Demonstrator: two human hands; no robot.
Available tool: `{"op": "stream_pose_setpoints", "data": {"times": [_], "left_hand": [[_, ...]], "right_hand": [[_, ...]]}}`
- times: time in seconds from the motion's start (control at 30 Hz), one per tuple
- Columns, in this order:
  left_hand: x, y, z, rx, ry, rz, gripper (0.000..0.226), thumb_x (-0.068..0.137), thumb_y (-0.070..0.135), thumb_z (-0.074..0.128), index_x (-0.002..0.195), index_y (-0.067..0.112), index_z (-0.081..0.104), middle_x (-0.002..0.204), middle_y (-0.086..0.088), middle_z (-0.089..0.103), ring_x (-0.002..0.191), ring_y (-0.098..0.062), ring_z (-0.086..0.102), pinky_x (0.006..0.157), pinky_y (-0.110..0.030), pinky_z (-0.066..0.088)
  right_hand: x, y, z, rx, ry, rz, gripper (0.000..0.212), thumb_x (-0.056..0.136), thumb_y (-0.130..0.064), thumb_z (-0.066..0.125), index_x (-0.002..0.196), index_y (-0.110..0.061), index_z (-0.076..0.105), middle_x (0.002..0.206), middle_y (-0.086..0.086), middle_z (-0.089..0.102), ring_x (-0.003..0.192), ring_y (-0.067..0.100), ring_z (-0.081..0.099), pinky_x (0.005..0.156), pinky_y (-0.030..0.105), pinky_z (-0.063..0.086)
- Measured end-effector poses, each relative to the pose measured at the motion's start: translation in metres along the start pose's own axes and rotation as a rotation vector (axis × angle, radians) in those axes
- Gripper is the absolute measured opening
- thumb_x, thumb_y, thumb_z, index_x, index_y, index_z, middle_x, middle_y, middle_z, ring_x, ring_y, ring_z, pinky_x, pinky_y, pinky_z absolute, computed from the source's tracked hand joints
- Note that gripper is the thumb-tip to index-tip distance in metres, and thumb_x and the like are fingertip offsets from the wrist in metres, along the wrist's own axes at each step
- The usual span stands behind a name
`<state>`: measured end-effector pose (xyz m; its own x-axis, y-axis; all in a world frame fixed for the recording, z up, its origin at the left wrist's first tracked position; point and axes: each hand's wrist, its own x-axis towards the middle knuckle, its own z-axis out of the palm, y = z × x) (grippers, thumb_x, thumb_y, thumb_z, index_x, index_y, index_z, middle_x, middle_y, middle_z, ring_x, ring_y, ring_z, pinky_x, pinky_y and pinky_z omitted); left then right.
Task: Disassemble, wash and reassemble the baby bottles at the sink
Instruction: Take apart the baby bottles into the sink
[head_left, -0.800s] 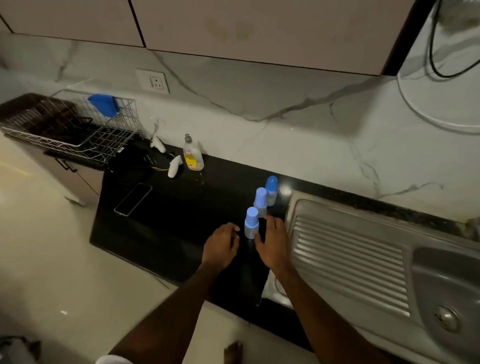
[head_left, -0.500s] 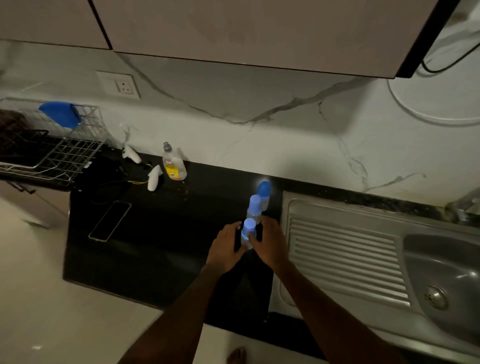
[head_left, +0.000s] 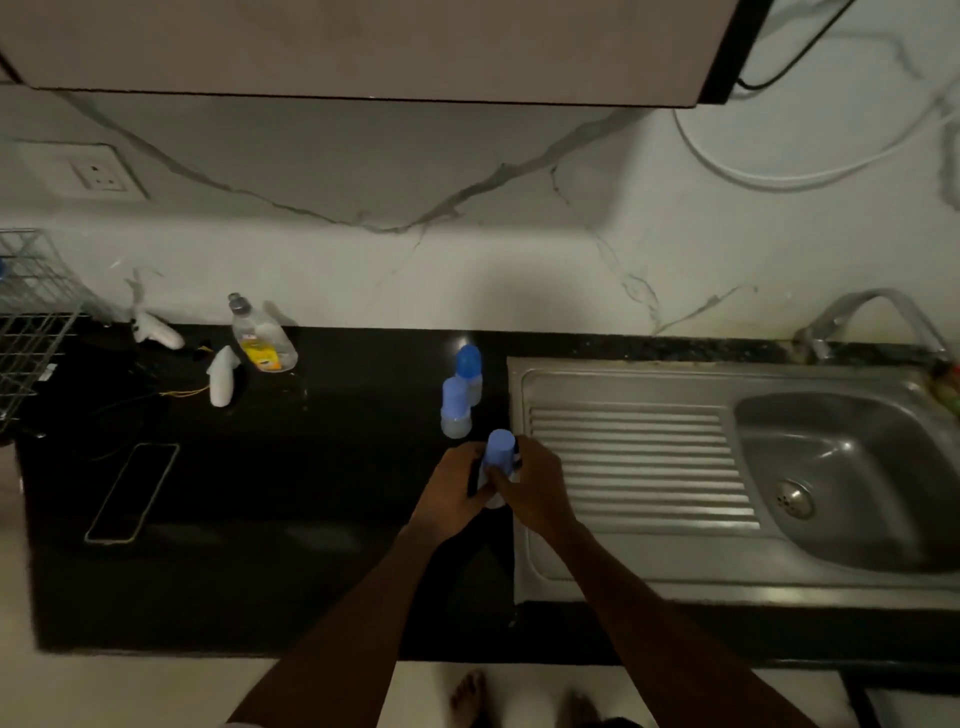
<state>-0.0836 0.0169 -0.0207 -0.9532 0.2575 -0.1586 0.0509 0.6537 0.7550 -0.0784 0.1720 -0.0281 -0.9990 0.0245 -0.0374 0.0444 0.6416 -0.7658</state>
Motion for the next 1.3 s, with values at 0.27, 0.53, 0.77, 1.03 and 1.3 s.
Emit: {"op": "stream_pose_setpoints", "data": {"times": [0.27, 0.53, 0.77, 1.03, 1.3], "left_hand": [[0.036, 0.052, 0.079, -0.214, -0.049, 0.043, 0.041, 0.096, 0.048, 0.056, 0.124, 0.018, 0.058, 0.112, 0.016, 0.063, 0.113, -0.01, 0.065, 0.091, -0.01, 0.046], [0.077, 0.112, 0.157, -0.203, 0.062, 0.116, 0.042, 0.097, 0.05, 0.043, 0.118, 0.017, 0.056, 0.106, -0.002, 0.066, 0.092, -0.013, 0.064, 0.079, -0.033, 0.051], [0.111, 0.154, 0.207, -0.077, 0.081, 0.135, 0.04, 0.093, 0.046, 0.054, 0.123, 0.02, 0.054, 0.096, 0.006, 0.066, 0.077, -0.003, 0.059, 0.066, -0.018, 0.041], [0.11, 0.178, 0.236, -0.067, 0.116, 0.161, 0.049, 0.098, 0.053, 0.052, 0.133, 0.019, 0.054, 0.1, 0.008, 0.068, 0.08, 0.002, 0.062, 0.068, -0.017, 0.047], [0.105, 0.2, 0.263, -0.126, 0.02, 0.307, 0.024, 0.101, 0.051, 0.054, 0.108, 0.029, 0.06, 0.097, 0.01, 0.068, 0.085, 0.0, 0.064, 0.071, -0.013, 0.045]], "right_hand": [[0.0, 0.057, -0.064, 0.081, 0.229, 0.063, 0.036, 0.086, -0.032, 0.08, 0.113, -0.01, 0.069, 0.105, -0.001, 0.071, 0.089, 0.002, 0.063, 0.075, 0.002, 0.043], [0.017, 0.122, -0.13, 0.229, 0.285, 0.067, 0.025, 0.086, -0.04, 0.078, 0.094, -0.017, 0.073, 0.08, -0.009, 0.072, 0.071, 0.001, 0.067, 0.064, 0.014, 0.05], [0.03, 0.178, -0.185, 0.248, 0.252, 0.052, 0.018, 0.09, -0.024, 0.077, 0.085, -0.021, 0.061, 0.065, -0.013, 0.059, 0.063, -0.006, 0.06, 0.056, 0.005, 0.036], [0.024, 0.2, -0.218, 0.299, 0.157, 0.042, 0.023, 0.095, -0.031, 0.071, 0.104, -0.012, 0.062, 0.081, -0.007, 0.069, 0.071, -0.005, 0.066, 0.058, 0.009, 0.046], [-0.015, 0.225, -0.241, 0.374, 0.305, 0.123, 0.006, 0.101, -0.021, 0.062, 0.102, -0.025, 0.058, 0.084, -0.001, 0.07, 0.075, 0.006, 0.068, 0.064, 0.018, 0.051]]}}
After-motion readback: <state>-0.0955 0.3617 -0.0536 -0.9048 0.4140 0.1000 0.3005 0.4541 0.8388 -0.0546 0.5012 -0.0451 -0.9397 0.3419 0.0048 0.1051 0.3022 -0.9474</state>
